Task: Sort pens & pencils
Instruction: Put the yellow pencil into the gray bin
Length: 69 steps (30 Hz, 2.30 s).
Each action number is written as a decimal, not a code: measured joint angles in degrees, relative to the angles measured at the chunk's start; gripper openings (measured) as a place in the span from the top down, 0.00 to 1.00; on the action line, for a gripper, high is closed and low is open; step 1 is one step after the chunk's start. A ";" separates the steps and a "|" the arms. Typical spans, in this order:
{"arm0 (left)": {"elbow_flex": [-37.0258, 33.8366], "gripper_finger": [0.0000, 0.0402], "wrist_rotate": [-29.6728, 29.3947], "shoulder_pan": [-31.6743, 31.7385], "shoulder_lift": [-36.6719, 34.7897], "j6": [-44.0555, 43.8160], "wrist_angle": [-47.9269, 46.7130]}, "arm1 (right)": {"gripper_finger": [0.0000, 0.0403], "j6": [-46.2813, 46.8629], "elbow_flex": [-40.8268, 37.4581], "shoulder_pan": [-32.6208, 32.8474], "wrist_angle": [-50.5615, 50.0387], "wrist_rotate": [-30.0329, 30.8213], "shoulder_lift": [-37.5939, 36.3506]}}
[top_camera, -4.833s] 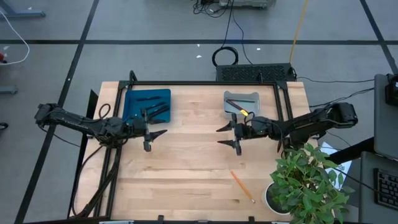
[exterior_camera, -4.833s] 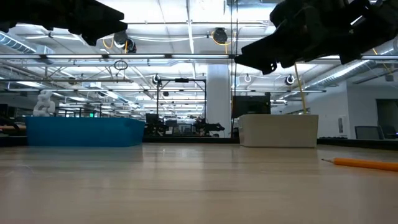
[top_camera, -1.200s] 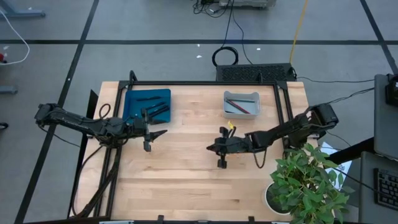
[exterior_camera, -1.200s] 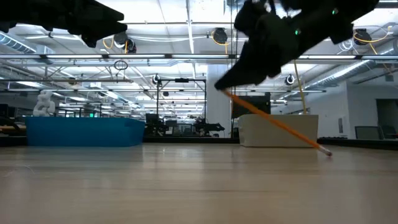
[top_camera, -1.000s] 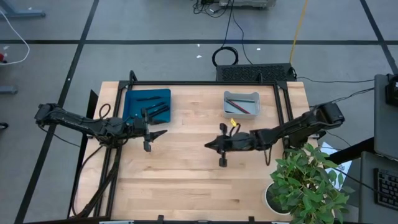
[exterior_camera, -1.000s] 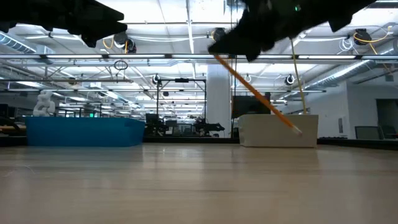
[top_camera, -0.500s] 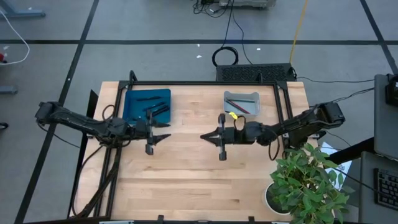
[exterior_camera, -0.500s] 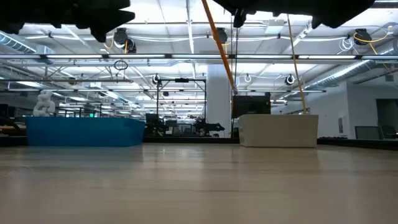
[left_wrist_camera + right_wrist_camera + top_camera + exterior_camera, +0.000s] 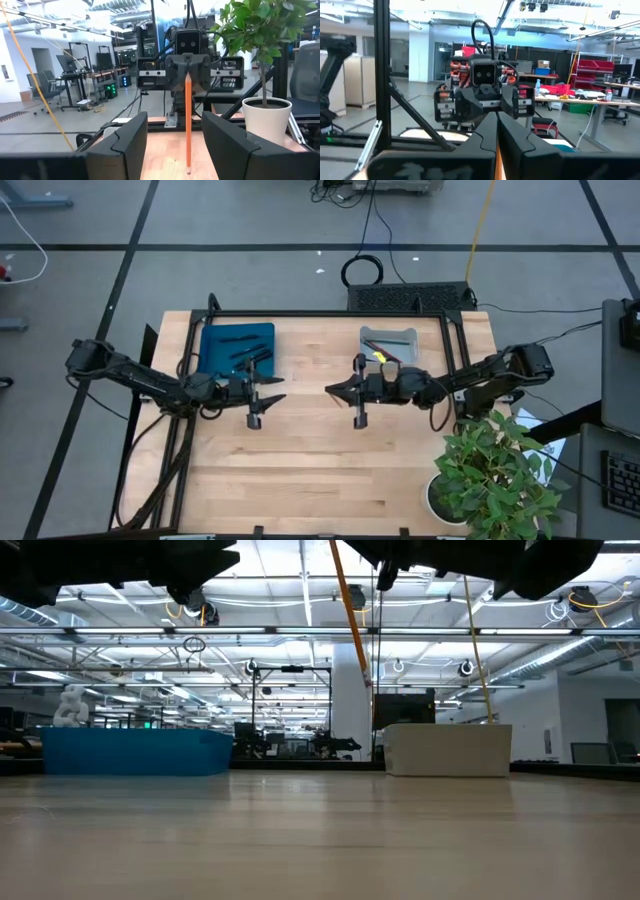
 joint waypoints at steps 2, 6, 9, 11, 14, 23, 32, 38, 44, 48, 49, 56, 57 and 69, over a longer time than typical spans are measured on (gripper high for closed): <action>0.00 0.52 -0.01 0.00 0.00 -0.02 -0.08 | 1.00 0.29 -0.10 0.02 0.39 0.00 -0.08; 0.00 0.52 -0.02 0.00 -0.02 0.14 -0.15 | 1.00 0.45 -0.17 0.02 0.21 0.00 -0.02; 0.00 0.52 -0.02 0.00 -0.02 0.17 -0.23 | 1.00 0.41 -0.17 0.02 0.23 0.00 -0.04; 0.00 0.52 -0.02 0.00 -0.02 0.15 -0.55 | 1.00 0.41 -0.17 0.02 0.21 0.00 -0.04; 0.00 0.52 -0.02 0.00 -0.04 -0.03 -0.76 | 1.00 0.40 -0.17 0.02 0.20 0.00 -0.04; 0.00 0.52 -0.02 0.00 -0.16 0.20 -0.94 | 1.00 -2.21 0.00 -1.14 -2.63 0.96 -0.04; 0.00 0.52 -0.30 0.00 -0.17 1.51 -1.00 | 1.00 -10.01 12.80 -12.35 -32.94 2.61 -0.63; 0.00 0.52 -0.30 0.00 -0.17 1.53 -1.27 | 1.00 -16.54 18.33 -19.08 -45.97 6.86 -0.66; 0.00 0.52 -0.30 0.00 -0.17 1.51 -1.31 | 1.00 -17.25 16.73 -25.83 -50.44 6.78 -0.66; 0.00 0.52 -0.30 0.00 -0.17 1.53 -1.33 | 1.00 -16.32 15.32 -29.09 -53.81 6.82 -0.66; 0.00 0.52 -0.30 0.00 -0.17 1.73 -1.33 | 1.00 -15.91 14.99 -29.67 -55.21 6.80 -0.66; 0.00 0.52 -0.30 0.00 -0.17 1.97 -1.33 | 1.00 -14.69 11.64 -31.72 -60.90 6.82 -0.61; 0.00 0.52 -0.30 0.00 -0.17 1.97 -1.33 | 1.00 -14.57 11.51 -31.87 -62.04 6.82 -0.61; 0.00 0.52 -1.72 0.00 -0.17 2.95 -1.33 | 1.00 -11.34 11.45 -33.00 -76.74 9.99 -0.61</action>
